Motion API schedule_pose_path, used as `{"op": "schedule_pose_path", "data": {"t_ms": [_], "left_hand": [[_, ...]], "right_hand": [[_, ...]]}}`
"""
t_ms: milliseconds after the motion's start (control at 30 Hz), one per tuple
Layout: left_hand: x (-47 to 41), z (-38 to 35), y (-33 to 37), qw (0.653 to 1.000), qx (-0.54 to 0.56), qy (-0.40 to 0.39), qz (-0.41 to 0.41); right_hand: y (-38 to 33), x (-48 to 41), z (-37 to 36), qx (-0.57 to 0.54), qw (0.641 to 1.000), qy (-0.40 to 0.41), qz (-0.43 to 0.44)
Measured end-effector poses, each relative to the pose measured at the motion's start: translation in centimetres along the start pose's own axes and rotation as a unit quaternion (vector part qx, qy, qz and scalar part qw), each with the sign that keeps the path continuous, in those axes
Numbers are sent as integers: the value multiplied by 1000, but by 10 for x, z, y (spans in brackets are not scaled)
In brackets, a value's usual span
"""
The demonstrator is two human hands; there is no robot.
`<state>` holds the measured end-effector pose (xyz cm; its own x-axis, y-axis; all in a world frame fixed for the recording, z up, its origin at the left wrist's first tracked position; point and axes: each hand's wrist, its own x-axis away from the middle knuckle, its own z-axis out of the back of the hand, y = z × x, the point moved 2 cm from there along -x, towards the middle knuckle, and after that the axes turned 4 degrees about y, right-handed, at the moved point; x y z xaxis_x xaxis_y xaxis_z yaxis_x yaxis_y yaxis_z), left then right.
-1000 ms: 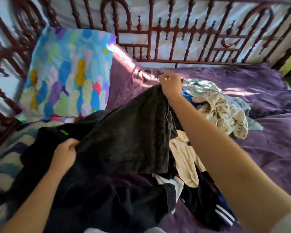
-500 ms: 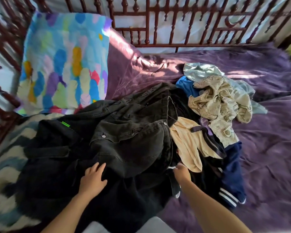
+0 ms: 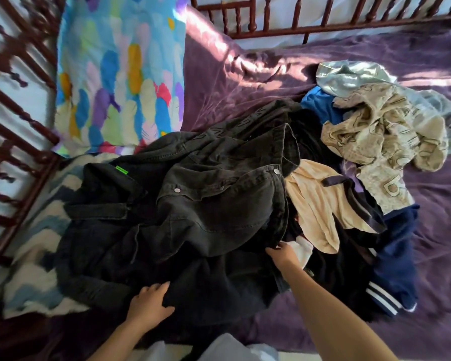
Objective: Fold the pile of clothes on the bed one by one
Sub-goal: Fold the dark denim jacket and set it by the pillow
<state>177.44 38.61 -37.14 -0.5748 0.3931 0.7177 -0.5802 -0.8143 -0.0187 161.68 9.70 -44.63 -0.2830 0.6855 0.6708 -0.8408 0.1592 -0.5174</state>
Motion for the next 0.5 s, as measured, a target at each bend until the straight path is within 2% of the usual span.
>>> {"op": "schedule_pose_path", "data": {"t_ms": [100,200,267,333,367,433,500], "left_hand": [[8,-7,0,997,-22,70,3],[11,-1,-3,985,24,168,-15],[7,2,-12,979,79,186,-33],[5,9,-26,974,152,160,-52],[4,14,-34,973,178,128,-69],[7,25,-54,972,197,37,-121],[14,29,-77,974,164,-55,-145]], "right_hand": [[5,1,-6,58,997,29,36],[3,18,0,29,998,54,36],[3,27,10,0,999,45,3],[-1,45,26,16,999,-19,-23],[-1,55,32,67,994,-80,-41],[5,76,42,226,947,-216,-76],[21,87,41,337,888,-295,-108]]}}
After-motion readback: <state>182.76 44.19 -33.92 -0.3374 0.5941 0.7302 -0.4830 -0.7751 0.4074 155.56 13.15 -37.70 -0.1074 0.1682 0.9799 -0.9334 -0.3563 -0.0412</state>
